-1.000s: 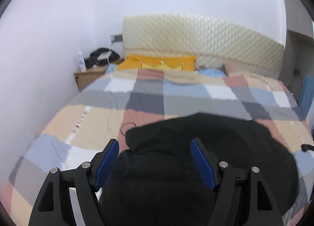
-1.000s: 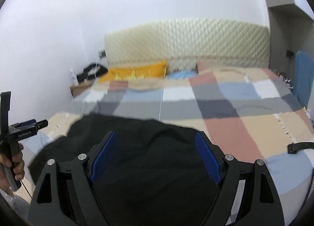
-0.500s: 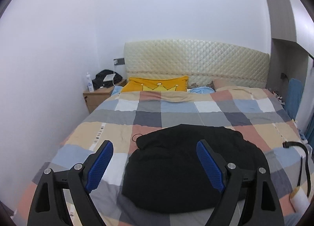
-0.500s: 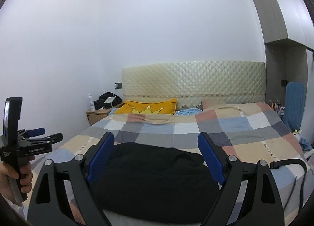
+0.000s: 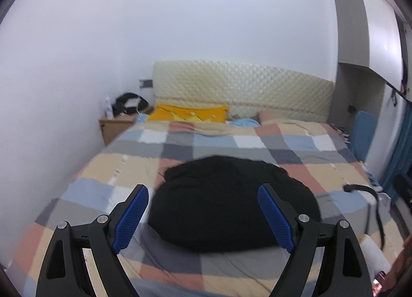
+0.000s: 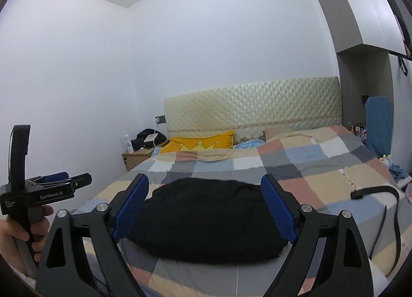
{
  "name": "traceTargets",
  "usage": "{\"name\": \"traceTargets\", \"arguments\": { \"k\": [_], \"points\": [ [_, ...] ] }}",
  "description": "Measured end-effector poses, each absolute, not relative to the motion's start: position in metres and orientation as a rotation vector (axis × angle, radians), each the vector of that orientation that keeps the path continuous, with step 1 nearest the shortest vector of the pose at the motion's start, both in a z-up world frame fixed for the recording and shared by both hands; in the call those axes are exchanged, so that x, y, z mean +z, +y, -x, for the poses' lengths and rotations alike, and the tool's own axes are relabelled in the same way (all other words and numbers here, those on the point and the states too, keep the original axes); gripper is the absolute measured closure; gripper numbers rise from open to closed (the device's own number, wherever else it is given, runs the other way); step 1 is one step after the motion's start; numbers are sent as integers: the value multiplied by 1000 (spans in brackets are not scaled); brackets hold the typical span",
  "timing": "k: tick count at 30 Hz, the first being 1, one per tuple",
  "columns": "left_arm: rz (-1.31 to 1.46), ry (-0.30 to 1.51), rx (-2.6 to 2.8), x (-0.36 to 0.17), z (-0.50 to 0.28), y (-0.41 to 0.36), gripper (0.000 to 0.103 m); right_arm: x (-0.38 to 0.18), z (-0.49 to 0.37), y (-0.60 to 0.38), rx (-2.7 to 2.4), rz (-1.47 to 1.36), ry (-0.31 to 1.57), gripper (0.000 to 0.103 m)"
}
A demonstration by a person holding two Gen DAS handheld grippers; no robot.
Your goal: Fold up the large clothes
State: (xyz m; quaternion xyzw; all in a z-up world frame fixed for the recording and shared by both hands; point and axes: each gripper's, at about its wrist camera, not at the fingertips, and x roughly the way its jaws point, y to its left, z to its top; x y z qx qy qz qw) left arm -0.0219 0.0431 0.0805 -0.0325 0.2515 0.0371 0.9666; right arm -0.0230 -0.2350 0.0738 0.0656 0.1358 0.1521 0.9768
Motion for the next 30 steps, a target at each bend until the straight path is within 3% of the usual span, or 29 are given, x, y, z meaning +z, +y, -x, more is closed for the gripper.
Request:
{"name": "traceTargets", "arguments": {
  "k": [14,18,30],
  "points": [
    [32,656,67,25,37,18,16,21,54,-223,263,-91,425,11],
    [29,680,55,14,33,16,16,16,58,-225,236,-95,416,1],
    [42,705,44,4,29,18,16,3,48,-231,182,-103,453,0]
  ]
}}
